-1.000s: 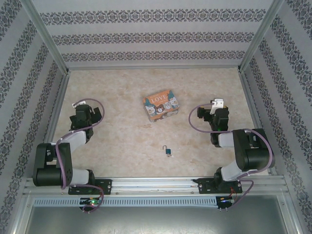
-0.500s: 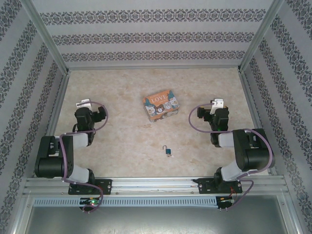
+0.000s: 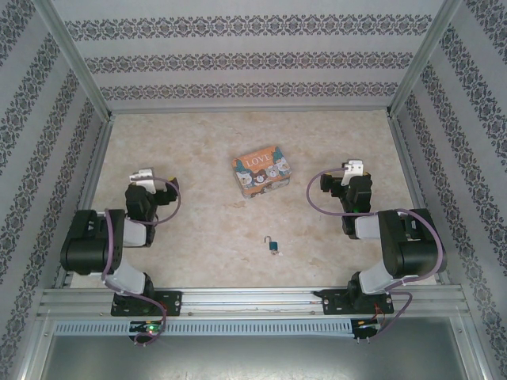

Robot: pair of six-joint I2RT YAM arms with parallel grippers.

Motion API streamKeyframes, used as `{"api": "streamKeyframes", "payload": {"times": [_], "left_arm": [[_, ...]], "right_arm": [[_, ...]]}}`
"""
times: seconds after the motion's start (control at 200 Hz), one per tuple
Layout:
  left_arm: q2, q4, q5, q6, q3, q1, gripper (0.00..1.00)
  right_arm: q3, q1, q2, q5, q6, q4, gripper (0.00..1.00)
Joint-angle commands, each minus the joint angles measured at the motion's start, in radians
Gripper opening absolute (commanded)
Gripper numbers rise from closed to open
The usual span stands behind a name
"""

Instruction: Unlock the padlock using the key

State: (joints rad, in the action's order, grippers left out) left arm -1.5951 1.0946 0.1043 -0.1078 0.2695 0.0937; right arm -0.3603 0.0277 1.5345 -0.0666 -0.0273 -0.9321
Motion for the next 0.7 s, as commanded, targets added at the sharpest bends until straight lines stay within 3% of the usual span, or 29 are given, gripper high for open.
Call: {"api": "streamKeyframes", "payload": {"times": [0.0,0.085,0.165,0.26,0.695], "left_arm": [[-0.003,0.144,-0.023,0.004,-0.038,0.003,0.99],[-0.024,0.137,-0.025,0.014,-0.013,-0.002,0.99],[0.012,-0.033,-0.043,0.033,0.048,-0.022,0.99],[0.007,-0.124,-0.078,0.066,0.101,-0.057,0.99],[0.001,-0.085,-0.07,0.068,0.087,-0.057,0.99]], "right_arm": [[-0.014,-0.011,-0.005,-0.01,-0.016,-0.014,0.98],[-0.014,-0.009,-0.005,-0.01,-0.016,-0.014,0.98],[-0.014,-0.01,-0.005,-0.011,-0.016,-0.014,0.98],[-0.014,-0.011,-0.005,-0.011,-0.017,-0.014,0.98],[-0.012,-0.005,-0.006,-0.014,-0.009,-0.016,0.98]]}}
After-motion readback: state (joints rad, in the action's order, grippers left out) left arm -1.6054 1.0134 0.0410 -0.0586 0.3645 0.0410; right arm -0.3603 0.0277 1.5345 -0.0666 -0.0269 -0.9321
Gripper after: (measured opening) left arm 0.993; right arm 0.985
